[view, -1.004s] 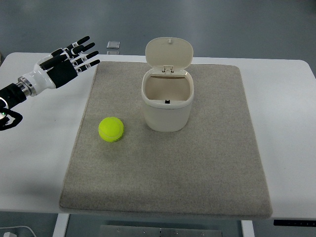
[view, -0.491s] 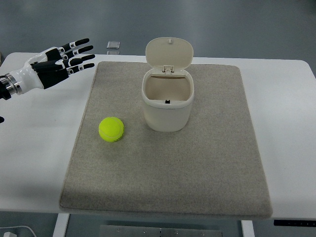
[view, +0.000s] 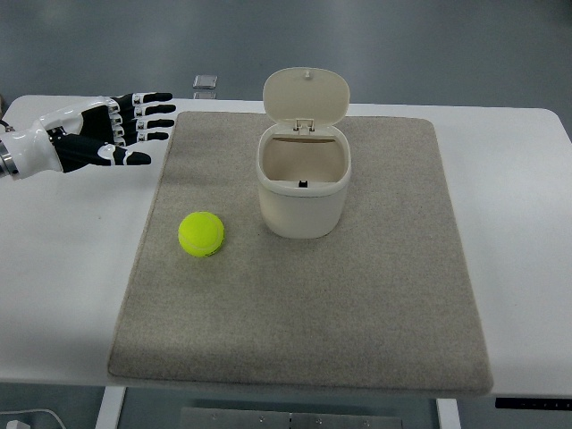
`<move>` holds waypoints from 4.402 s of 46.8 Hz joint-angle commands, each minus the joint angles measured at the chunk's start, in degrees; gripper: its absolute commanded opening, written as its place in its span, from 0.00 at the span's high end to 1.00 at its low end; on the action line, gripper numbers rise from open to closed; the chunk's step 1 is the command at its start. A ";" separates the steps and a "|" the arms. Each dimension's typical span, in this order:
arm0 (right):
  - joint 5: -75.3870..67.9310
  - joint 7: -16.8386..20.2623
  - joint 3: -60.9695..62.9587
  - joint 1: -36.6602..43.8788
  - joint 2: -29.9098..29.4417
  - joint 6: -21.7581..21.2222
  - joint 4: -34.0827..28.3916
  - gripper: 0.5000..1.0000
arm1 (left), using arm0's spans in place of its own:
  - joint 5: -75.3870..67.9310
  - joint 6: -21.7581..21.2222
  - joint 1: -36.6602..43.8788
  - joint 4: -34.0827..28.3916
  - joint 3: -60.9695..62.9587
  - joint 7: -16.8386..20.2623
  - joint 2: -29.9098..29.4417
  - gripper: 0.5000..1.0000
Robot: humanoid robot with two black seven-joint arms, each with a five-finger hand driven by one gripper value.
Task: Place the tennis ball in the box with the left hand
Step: 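Move the open left hand down toward the yellow tennis ball, then close the left hand's fingers around the tennis ball, then lift the ball with the left hand and carry it over the bin opening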
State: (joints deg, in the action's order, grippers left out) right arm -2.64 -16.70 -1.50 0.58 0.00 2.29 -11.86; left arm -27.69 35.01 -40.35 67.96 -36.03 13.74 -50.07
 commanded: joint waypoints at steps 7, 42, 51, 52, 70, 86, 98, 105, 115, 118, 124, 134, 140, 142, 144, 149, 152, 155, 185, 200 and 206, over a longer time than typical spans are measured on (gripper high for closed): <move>0.00 0.00 0.00 -0.05 0.00 -0.01 0.00 0.12 | -13.95 -0.01 -0.25 1.12 -0.97 1.90 -0.90 0.03; 0.00 0.00 0.00 0.03 0.00 -0.01 0.00 0.12 | -55.97 -6.45 -3.33 15.27 -1.50 5.42 -2.49 0.05; 0.00 0.00 0.00 0.03 0.00 -0.01 0.00 0.12 | -65.37 -7.06 -4.21 15.36 -0.98 5.51 0.76 0.05; 0.00 0.00 0.00 0.03 0.00 -0.01 0.00 0.12 | -67.04 -7.41 -4.21 15.36 -0.89 5.68 1.29 0.05; 0.00 0.00 0.00 0.03 0.00 -0.01 0.00 0.12 | -79.88 -15.32 -3.42 14.66 2.80 6.65 6.30 0.08; 0.00 0.00 0.00 0.03 0.00 -0.01 0.00 0.12 | -85.33 -15.41 -3.07 14.57 2.89 6.65 6.92 0.21; 0.00 0.00 0.00 0.03 0.00 -0.01 0.00 0.12 | -87.09 -16.20 -2.81 14.65 4.39 6.65 7.36 0.36; 0.00 0.00 0.00 0.03 0.00 -0.01 0.00 0.12 | -87.18 -16.29 -2.45 14.65 4.30 6.65 7.36 0.51; 0.00 0.00 0.00 -0.05 0.00 -0.01 0.00 0.12 | -87.44 -17.87 -2.45 14.65 4.30 6.56 7.36 0.82; 0.00 0.00 0.00 -0.05 0.00 -0.01 0.00 0.12 | -87.44 -19.19 -2.45 14.65 4.30 6.56 7.27 0.93; 0.00 0.00 0.00 -0.05 0.00 -0.01 0.00 0.12 | -87.44 -23.23 -2.63 15.09 4.03 6.56 6.48 1.00; 0.00 0.00 0.00 -0.05 0.00 -0.01 0.00 0.12 | -88.14 -33.33 -3.24 18.69 4.21 6.91 2.09 1.00; 0.00 0.00 0.00 0.03 0.00 -0.01 0.00 0.12 | -93.23 -39.66 -4.12 20.72 4.39 10.07 0.24 1.00; 0.00 0.00 0.00 -0.05 0.00 -0.01 0.00 0.12 | -96.13 -42.47 -4.65 20.72 4.39 10.69 -0.11 1.00; 0.00 0.00 0.00 -0.05 0.00 -0.01 0.00 0.12 | -98.16 -45.28 -4.91 20.72 4.39 10.87 -0.38 1.00; 0.00 0.00 0.00 -0.05 0.00 -0.01 0.00 0.12 | -99.57 -50.48 -7.46 20.72 5.44 10.87 -0.55 1.00; 0.00 0.00 0.00 0.03 0.00 -0.01 0.00 0.12 | -99.57 -51.10 -9.83 20.72 6.14 10.87 -0.47 1.00; 0.00 0.00 0.00 -0.05 0.00 -0.01 0.00 0.12 | -99.49 -51.10 -12.38 20.54 6.84 10.87 0.06 1.00; 0.00 0.00 0.00 0.03 0.00 -0.01 0.00 0.12 | -99.40 -47.05 -24.34 9.65 15.02 10.43 17.72 1.00; 0.00 0.00 0.00 -0.05 0.00 -0.01 0.00 0.12 | -99.05 -47.05 -23.99 7.80 15.02 10.25 18.87 0.47; 0.00 0.00 0.00 0.03 0.00 -0.01 0.00 0.12 | -98.87 -47.05 -23.72 7.53 15.02 10.25 18.87 0.30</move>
State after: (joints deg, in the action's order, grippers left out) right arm -2.64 -16.70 -1.49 0.58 0.00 2.28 -11.88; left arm -126.74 -12.03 -64.23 75.54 -21.02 23.93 -31.20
